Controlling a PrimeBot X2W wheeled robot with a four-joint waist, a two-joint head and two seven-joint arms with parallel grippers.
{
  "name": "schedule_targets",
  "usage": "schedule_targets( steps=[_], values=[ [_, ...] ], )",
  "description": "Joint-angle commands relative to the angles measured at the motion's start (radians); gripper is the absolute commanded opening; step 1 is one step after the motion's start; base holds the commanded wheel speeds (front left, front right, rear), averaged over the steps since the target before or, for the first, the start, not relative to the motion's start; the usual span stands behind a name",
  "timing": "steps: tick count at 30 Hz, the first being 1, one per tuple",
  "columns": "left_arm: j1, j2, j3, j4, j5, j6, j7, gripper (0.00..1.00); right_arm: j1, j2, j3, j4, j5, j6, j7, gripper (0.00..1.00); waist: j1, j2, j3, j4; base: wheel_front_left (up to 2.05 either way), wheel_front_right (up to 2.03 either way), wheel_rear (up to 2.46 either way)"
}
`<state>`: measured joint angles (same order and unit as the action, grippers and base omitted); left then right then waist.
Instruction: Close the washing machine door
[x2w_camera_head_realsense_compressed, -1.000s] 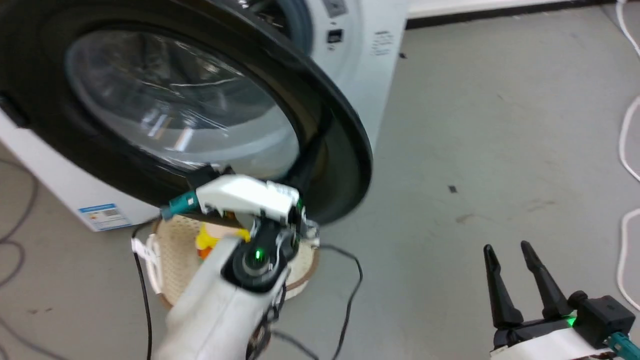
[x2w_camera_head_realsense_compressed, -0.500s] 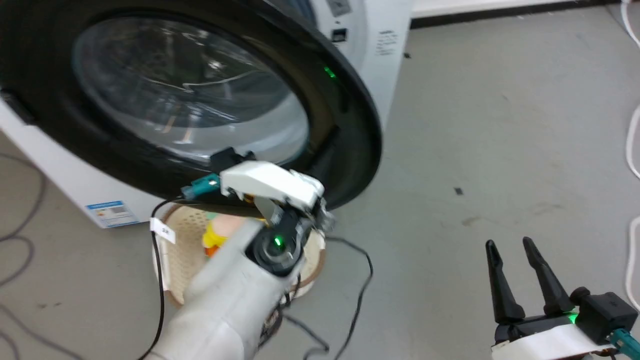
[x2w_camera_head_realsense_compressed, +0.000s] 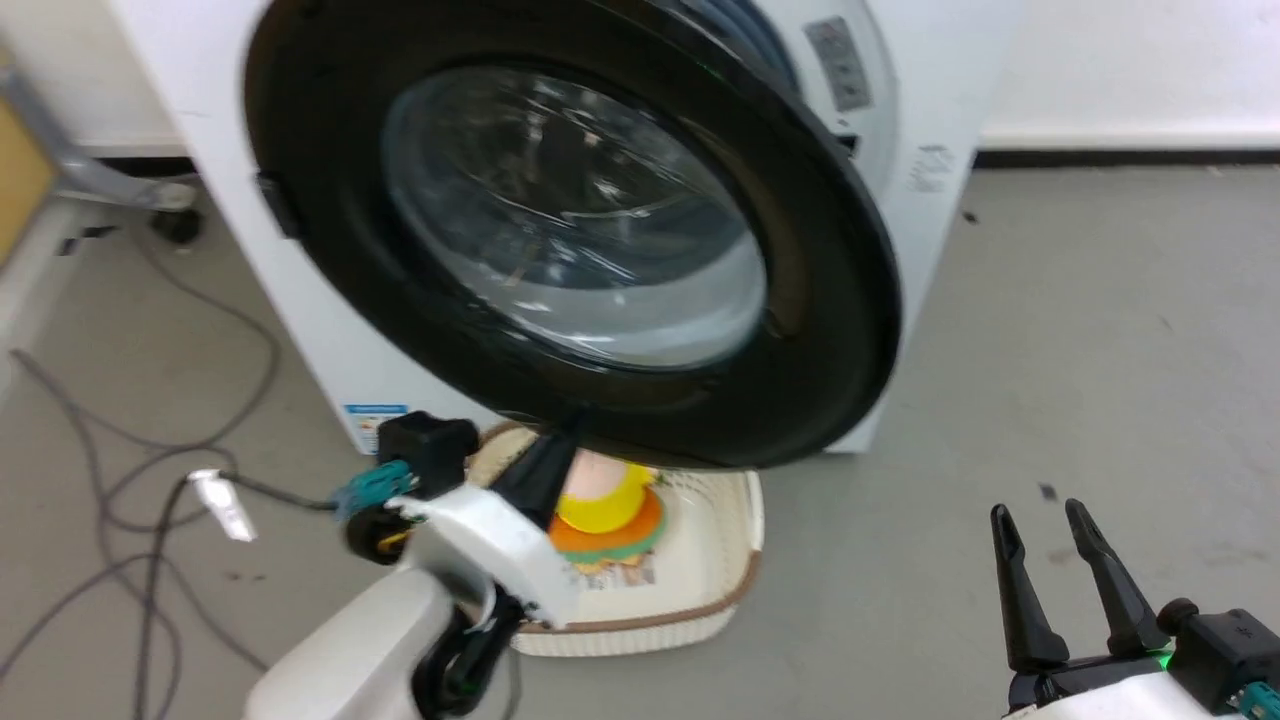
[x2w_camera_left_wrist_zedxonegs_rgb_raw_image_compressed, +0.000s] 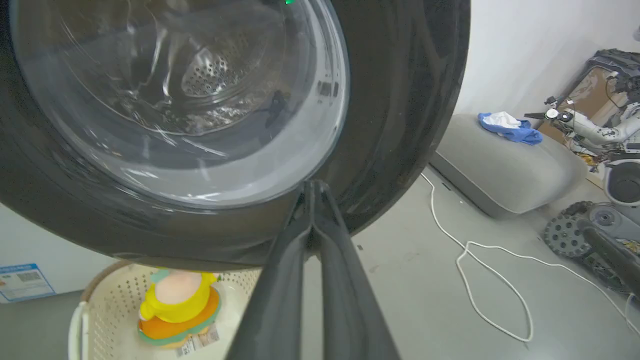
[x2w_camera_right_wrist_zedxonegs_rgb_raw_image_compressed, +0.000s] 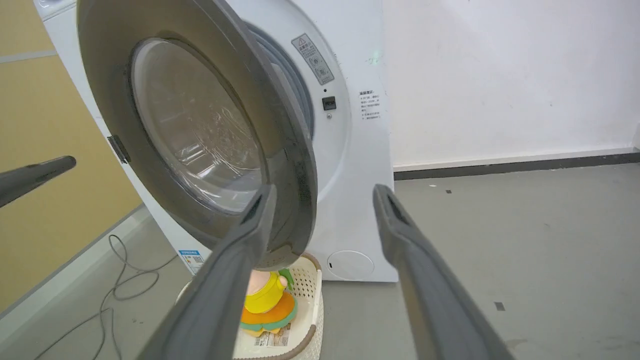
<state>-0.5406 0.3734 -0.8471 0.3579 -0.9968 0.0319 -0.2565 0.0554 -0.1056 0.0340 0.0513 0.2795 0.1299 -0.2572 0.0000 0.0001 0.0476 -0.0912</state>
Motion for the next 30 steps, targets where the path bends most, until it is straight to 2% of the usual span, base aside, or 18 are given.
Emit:
schedule_targets(
  steps=[1,5,10,14,18,19,20,21,26,30],
  values=[
    [0.032,0.018,0.026,-0.031,0.054,0.024,-0.005,0.00,0.014,-0.005,0.001,-0.006,-0.005,0.001,-0.005,1.00,0.0000,-0.0001,-0.034,0.043,0.00,0.00,0.00],
    [0.161,0.049,0.171,-0.178,0.225,0.122,-0.005,0.00,0.027,-0.008,0.004,-0.007,-0.006,0.001,-0.005,1.00,0.0000,-0.0001,-0.053,0.081,0.00,0.00,0.00],
    [0.332,0.035,0.350,-0.316,0.366,0.190,-0.005,0.00,0.028,-0.010,0.015,-0.008,-0.006,0.001,-0.005,1.00,0.0000,-0.0001,-0.066,0.107,0.00,0.00,0.00],
    [0.460,-0.013,0.455,-0.376,0.428,0.201,-0.005,0.00,0.031,-0.012,0.016,-0.007,-0.004,0.001,-0.005,1.00,0.0000,-0.0001,-0.074,0.120,0.00,0.00,0.00],
    [0.548,-0.048,0.505,-0.386,0.500,0.185,-0.005,0.00,0.036,-0.013,0.020,-0.007,-0.003,0.001,-0.005,1.00,0.0000,-0.0001,-0.079,0.129,0.00,0.00,0.00],
    [0.563,-0.049,0.506,-0.382,0.529,0.181,-0.005,0.41,0.037,-0.013,0.021,-0.007,-0.003,0.001,-0.005,1.00,0.0000,-0.0001,-0.080,0.131,0.00,0.00,0.00],
    [0.575,-0.052,0.505,-0.377,0.555,0.177,-0.005,0.96,0.039,-0.013,0.022,-0.006,-0.002,0.001,-0.005,1.00,0.0000,-0.0001,-0.081,0.132,0.00,0.00,0.00],
    [0.585,-0.060,0.505,-0.374,0.574,0.173,-0.005,1.00,0.040,-0.014,0.022,-0.004,-0.001,0.001,-0.005,1.00,0.0000,-0.0001,-0.081,0.134,0.00,0.00,0.00],
    [0.626,-0.090,0.514,-0.365,0.646,0.167,-0.005,1.00,0.046,-0.014,0.020,0.000,0.001,0.001,-0.005,1.00,0.0000,-0.0001,-0.080,0.143,0.00,0.00,0.00],
    [0.636,-0.108,0.522,-0.366,0.681,0.145,-0.005,1.00,0.049,-0.017,0.017,-0.011,0.002,0.001,-0.005,1.00,0.0000,-0.0001,-0.072,0.165,0.00,0.00,0.00]
  ],
)
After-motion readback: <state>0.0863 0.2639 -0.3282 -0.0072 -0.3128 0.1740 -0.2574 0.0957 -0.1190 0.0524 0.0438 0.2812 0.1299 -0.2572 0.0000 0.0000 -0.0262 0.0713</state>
